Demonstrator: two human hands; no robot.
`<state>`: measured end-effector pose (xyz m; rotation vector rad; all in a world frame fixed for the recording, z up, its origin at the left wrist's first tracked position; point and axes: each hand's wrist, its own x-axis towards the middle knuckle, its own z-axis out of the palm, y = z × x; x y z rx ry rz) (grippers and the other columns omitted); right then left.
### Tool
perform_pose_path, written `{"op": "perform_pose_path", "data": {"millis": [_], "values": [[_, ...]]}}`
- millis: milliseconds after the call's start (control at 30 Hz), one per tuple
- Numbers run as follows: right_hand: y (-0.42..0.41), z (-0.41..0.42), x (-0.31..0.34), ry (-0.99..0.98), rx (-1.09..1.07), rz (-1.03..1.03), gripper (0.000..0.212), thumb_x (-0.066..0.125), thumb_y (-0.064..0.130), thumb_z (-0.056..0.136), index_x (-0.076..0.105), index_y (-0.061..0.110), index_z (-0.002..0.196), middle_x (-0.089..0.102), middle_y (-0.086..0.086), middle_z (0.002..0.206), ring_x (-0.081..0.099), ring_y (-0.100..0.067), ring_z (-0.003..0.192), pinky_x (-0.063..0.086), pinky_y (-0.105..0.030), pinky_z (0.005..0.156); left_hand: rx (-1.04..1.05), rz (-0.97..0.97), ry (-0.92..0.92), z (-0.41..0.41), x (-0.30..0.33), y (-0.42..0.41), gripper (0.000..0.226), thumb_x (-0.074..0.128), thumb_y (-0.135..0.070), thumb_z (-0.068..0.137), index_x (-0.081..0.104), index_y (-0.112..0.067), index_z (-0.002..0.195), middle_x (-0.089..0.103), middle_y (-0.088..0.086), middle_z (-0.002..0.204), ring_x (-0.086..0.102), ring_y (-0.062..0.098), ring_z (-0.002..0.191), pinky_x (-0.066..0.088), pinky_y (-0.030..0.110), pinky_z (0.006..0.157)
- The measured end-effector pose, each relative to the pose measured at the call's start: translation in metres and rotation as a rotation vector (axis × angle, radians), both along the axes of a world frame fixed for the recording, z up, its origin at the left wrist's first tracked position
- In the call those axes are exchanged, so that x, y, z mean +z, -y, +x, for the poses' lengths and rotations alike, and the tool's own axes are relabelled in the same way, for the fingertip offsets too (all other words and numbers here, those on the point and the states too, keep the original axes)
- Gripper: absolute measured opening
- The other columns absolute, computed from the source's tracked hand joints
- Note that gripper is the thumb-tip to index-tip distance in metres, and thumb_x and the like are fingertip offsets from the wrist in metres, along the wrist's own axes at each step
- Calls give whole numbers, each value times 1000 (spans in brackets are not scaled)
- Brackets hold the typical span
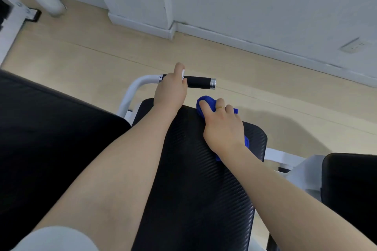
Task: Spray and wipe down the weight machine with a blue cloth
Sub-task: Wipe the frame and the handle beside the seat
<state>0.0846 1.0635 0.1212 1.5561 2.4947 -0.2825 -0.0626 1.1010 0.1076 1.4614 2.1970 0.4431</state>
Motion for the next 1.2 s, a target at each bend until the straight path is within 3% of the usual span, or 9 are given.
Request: {"op": "perform_pose_path", "data": {"millis": [133,300,433,500,600,767,833,967,1200], "values": [[0,-1,1,-4,-12,-29,46,41,13,89,30,19,133,41,-15,121,44,-29,97,31,-33,68,7,-30,14,1,1,-3,18,35,-13,96,37,-6,112,53,17,81,44,31,65,28,33,50],[-21,-6,8,-150,-166,-11,54,43,5,85,32,20,136,40,-14,118,43,-31,93,30,-35,66,101,-27,48,-12,7,14,33,35,-17,98,34,-13,131,59,17,91,49,28,64,34,32,50],[-85,-24,0,-169,-325,20,54,45,3,86,32,17,136,37,-16,123,42,-33,101,36,-37,70,235,44,3,-30,14,42,43,39,-21,98,30,-17,140,59,13,109,51,29,78,35,34,63],[-94,-42,-10,-89,-258,-55,47,46,2,85,35,13,130,37,-17,124,43,-34,103,37,-37,70,293,32,38,-34,10,48,44,43,-23,97,30,-13,138,60,12,111,55,29,84,36,33,63],[-77,-82,-26,-54,-77,-72,44,44,5,88,38,13,131,35,-16,128,44,-33,106,35,-36,67,335,4,86,-37,1,49,34,48,-20,94,38,-7,123,60,11,92,56,28,78,44,37,63],[-64,-131,-36,-58,277,-59,44,44,16,91,39,19,134,32,-14,137,43,-31,111,36,-36,73,484,45,157,-38,-6,48,28,45,-9,90,40,-4,118,53,6,81,51,25,70,35,31,56],[-85,-110,-33,-4,233,-13,42,43,11,90,40,17,131,36,-16,134,43,-34,111,39,-39,76,492,45,136,-38,-9,48,27,44,-9,92,39,-3,118,51,5,81,48,23,68,28,30,50],[-104,-53,-29,76,69,-19,35,48,11,90,43,16,124,37,-15,126,44,-33,104,36,-35,66,512,32,137,-38,-11,47,24,43,-13,94,41,-4,116,45,-3,71,46,18,61,30,31,46],[-89,-154,-54,-41,272,-87,39,49,13,91,43,16,129,33,-13,134,45,-28,107,34,-31,70,507,52,127,-38,-17,47,23,44,-14,93,42,-4,114,54,6,77,50,24,64,31,31,49]]}}
